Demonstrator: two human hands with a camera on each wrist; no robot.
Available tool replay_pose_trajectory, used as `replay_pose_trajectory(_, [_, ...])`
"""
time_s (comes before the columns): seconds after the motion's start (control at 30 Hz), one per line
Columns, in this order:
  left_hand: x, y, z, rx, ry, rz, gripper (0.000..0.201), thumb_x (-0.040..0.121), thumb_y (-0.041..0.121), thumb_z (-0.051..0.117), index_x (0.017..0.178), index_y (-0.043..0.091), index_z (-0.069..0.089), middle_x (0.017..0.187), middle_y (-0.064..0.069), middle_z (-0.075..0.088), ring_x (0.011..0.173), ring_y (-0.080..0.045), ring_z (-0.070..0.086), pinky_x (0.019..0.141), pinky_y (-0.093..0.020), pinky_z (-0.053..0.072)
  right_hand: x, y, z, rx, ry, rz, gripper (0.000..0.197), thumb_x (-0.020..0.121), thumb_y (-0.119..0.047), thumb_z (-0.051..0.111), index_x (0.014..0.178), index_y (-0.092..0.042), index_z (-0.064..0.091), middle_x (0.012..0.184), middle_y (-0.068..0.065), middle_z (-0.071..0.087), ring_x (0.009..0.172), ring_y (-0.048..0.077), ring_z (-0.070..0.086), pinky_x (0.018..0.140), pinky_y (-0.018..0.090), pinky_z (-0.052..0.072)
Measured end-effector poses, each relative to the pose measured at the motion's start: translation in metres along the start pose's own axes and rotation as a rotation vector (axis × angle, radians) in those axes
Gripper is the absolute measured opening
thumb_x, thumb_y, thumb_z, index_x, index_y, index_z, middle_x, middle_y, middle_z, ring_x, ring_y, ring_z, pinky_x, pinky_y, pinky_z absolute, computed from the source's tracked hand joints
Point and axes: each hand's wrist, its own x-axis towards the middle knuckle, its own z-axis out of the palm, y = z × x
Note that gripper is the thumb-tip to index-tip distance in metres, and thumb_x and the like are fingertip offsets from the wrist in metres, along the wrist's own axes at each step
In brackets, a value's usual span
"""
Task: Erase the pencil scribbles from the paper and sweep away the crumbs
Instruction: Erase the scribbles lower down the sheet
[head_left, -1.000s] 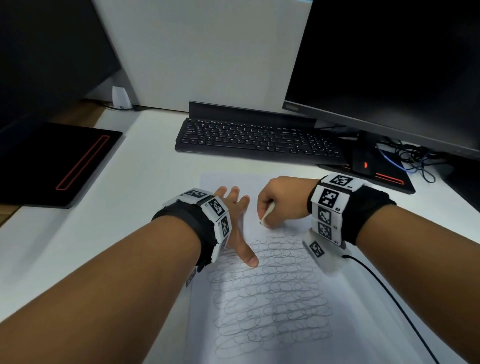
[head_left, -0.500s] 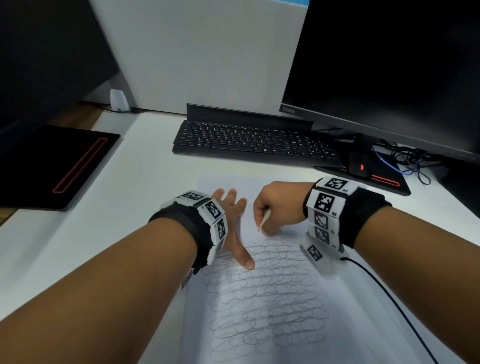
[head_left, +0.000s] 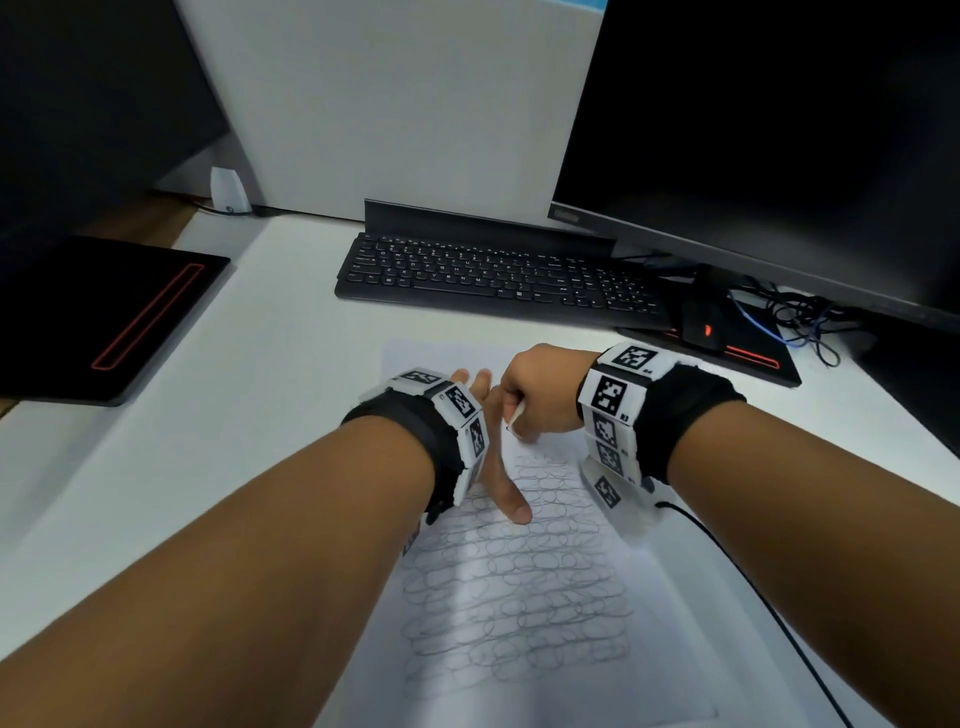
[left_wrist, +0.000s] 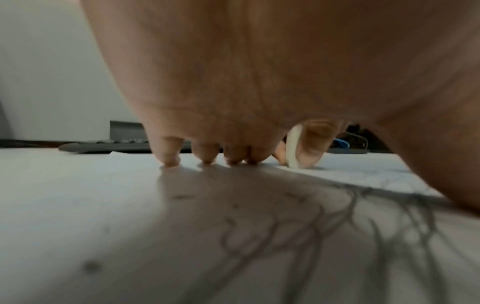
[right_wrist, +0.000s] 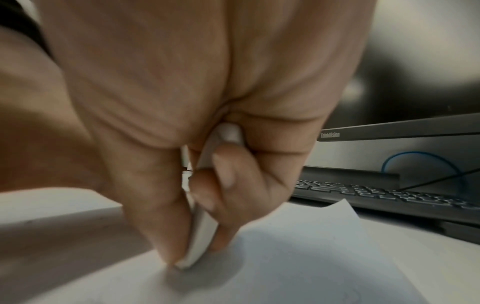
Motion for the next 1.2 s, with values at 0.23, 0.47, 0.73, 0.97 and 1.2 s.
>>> replay_pose_trajectory(0.23, [-0.002,0.004,-0.003,0.051,-0.052,-0.004,0.125,0.065,0.075,0.070,0.155,0.034,-0.008,0.163,-0.006,-0.016,0.148,-0.035,-0.014,0.117,-0.059,0.003,-0.009,-0.001,-0.002,-0.002,-0.059,-0.095,0.008,0.084,-0.012,0.070,0.088,-0.018,0.065,0.077,-0.011,0.059,0.075,0.007,0.056,0.067,0.021,0.044])
replay_pose_trajectory(0.47, [0.000,0.001,-0.001,0.037,-0.055,0.006,0.124,0.065,0.075,0.070,0.155,0.035,-0.004,0.161,-0.007,-0.020,0.148,-0.033,-0.018,0.117,-0.058,0.001,-0.011,-0.002,0.002,0.008,-0.048,-0.128,0.016,0.086,-0.011,0.064,0.077,-0.023,0.059,0.075,-0.008,0.058,0.078,0.012,0.058,0.072,0.026,0.050])
replay_pose_trajectory(0.73, [0.007,0.000,0.002,0.050,-0.043,-0.004,0.130,0.061,0.078,0.069,0.156,0.031,-0.007,0.162,-0.009,-0.019,0.148,-0.034,-0.015,0.117,-0.059,0.004,-0.011,0.003,0.003,0.037,-0.038,-0.127,0.019,0.084,-0.014,0.067,0.072,-0.027,0.058,0.068,-0.015,0.053,0.072,0.007,0.054,0.062,0.020,0.040])
replay_pose_trajectory(0.97, [0.010,-0.002,0.004,0.045,-0.028,0.013,0.133,0.060,0.077,0.071,0.154,0.034,-0.012,0.162,-0.007,-0.019,0.148,-0.033,-0.016,0.118,-0.060,0.004,-0.009,0.007,0.001,0.090,0.004,-0.094,0.006,0.081,-0.014,0.070,0.084,-0.020,0.071,0.074,-0.013,0.062,0.079,0.010,0.060,0.069,0.023,0.049])
replay_pose_trajectory(1.2, [0.018,-0.007,0.010,0.050,-0.017,0.027,0.136,0.056,0.081,0.069,0.156,0.031,-0.008,0.162,-0.008,-0.017,0.148,-0.033,-0.018,0.118,-0.059,0.004,-0.010,0.009,0.000,0.134,-0.064,-0.109,0.006,0.079,-0.017,0.074,0.080,-0.023,0.071,0.071,-0.014,0.063,0.073,0.006,0.060,0.068,0.024,0.049])
